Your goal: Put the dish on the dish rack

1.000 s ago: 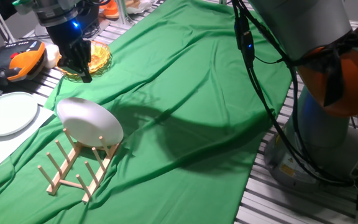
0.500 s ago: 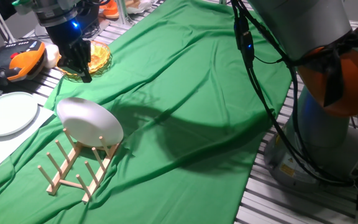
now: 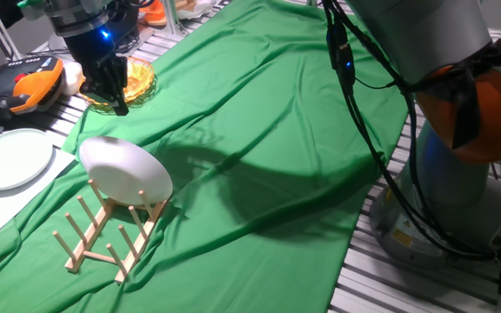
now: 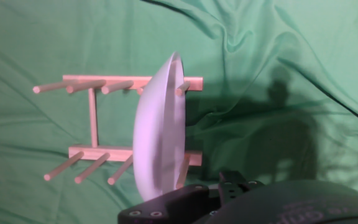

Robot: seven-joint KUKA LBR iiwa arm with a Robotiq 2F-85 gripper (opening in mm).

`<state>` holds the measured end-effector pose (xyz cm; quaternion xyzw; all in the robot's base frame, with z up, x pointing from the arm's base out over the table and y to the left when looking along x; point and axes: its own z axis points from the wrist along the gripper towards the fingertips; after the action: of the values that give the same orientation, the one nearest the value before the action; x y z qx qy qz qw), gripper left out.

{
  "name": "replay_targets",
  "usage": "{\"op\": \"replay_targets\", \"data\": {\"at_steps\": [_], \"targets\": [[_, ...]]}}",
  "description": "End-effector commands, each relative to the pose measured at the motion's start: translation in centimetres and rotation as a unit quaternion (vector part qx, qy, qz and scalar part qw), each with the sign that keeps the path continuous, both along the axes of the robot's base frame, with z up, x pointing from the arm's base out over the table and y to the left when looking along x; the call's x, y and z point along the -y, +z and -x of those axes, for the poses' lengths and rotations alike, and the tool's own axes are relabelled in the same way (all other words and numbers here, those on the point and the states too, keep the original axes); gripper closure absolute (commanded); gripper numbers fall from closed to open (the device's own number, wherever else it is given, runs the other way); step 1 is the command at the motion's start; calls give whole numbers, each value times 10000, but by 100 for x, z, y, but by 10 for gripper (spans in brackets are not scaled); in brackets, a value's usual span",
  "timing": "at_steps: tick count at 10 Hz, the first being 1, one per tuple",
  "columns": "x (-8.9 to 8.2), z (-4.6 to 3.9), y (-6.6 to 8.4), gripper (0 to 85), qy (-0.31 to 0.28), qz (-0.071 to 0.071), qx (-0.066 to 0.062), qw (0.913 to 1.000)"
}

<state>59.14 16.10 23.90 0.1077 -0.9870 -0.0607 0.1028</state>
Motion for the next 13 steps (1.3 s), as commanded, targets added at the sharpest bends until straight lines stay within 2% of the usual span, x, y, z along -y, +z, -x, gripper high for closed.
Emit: {"op": "replay_targets", "data": {"at_steps": [1, 5, 6, 7, 13], "targets": [[-9, -11, 3, 850, -29, -4, -10, 10000], [-14, -29, -15, 850, -189, -78, -122, 9997], [-13, -30, -13, 850, -199, -92, -100, 9997], [-24, -39, -1, 850, -160, -19, -55, 9999], [-34, -47, -7, 850, -48, -60, -44, 10000]]}}
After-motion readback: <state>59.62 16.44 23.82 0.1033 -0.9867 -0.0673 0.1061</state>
